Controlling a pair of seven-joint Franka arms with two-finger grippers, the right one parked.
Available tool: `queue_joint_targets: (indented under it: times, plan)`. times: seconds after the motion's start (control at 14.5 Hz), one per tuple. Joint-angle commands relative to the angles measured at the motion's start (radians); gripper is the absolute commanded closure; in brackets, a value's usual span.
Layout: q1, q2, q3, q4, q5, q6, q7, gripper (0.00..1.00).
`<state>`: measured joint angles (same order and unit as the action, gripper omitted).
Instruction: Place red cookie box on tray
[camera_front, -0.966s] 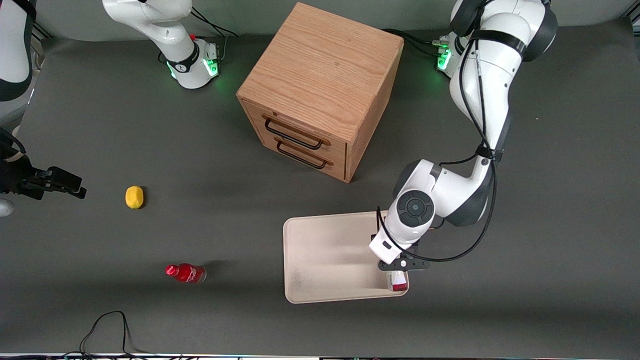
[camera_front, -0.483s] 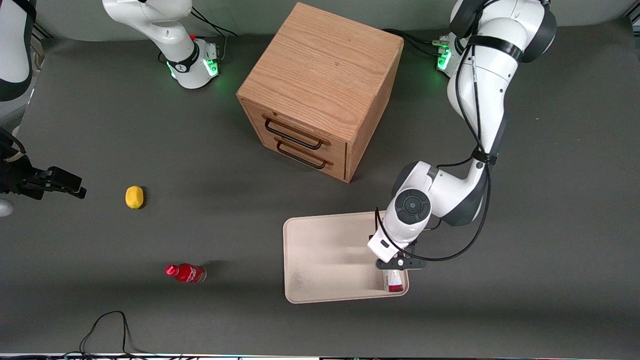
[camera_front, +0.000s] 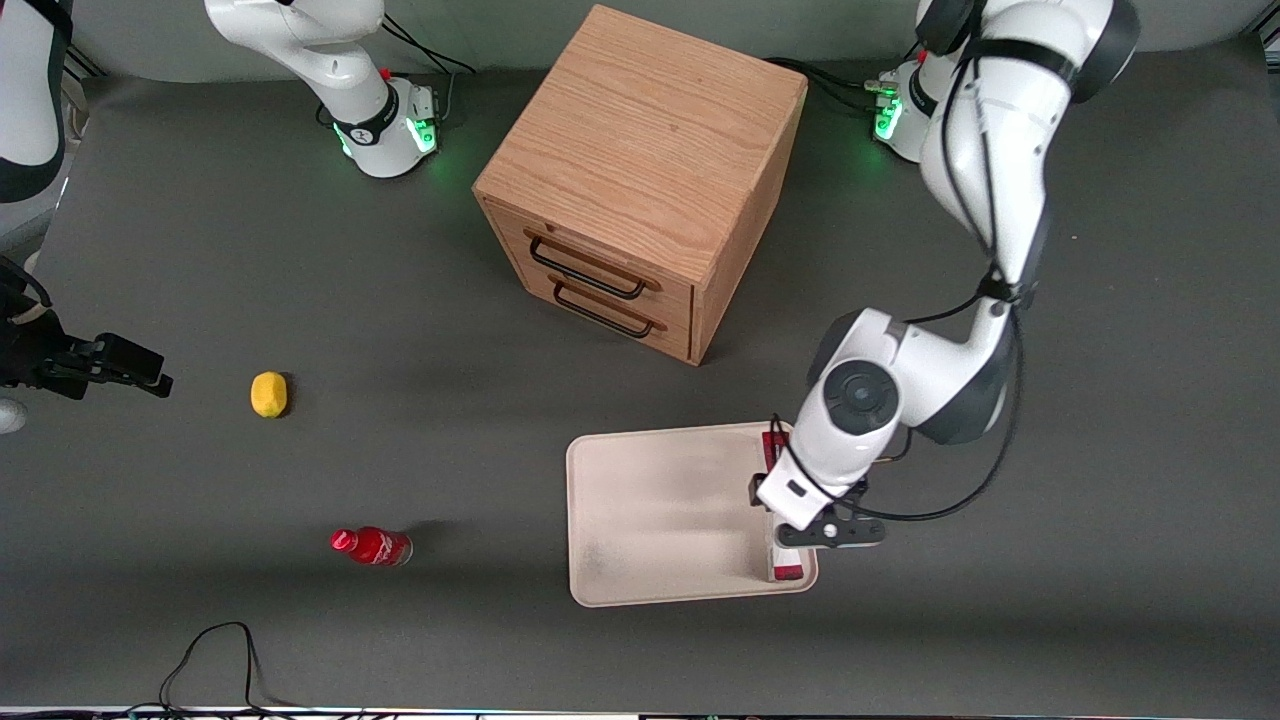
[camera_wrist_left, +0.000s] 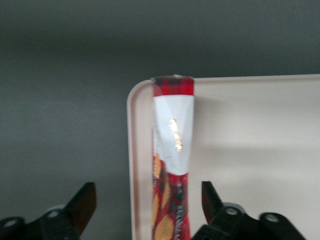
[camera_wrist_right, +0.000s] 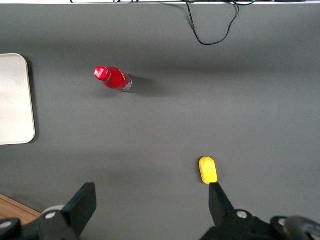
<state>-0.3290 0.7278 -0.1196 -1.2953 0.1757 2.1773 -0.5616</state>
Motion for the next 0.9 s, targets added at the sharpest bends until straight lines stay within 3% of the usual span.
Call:
queue_joint_targets:
  times: [0.0, 0.21, 0.41, 0.69, 0.83]
  plan:
    - [0.062, -0.279, 0.000, -0.267, 0.001, -0.048, 0.028, 0.00]
    - [0.137, -0.448, 0.006, -0.326, -0.007, -0.236, 0.116, 0.00]
    - [0.202, -0.592, 0.087, -0.349, -0.151, -0.396, 0.328, 0.00]
    - [0.278, -0.812, 0.109, -0.505, -0.156, -0.424, 0.439, 0.00]
    - [0.292, -0.876, 0.109, -0.516, -0.153, -0.506, 0.446, 0.00]
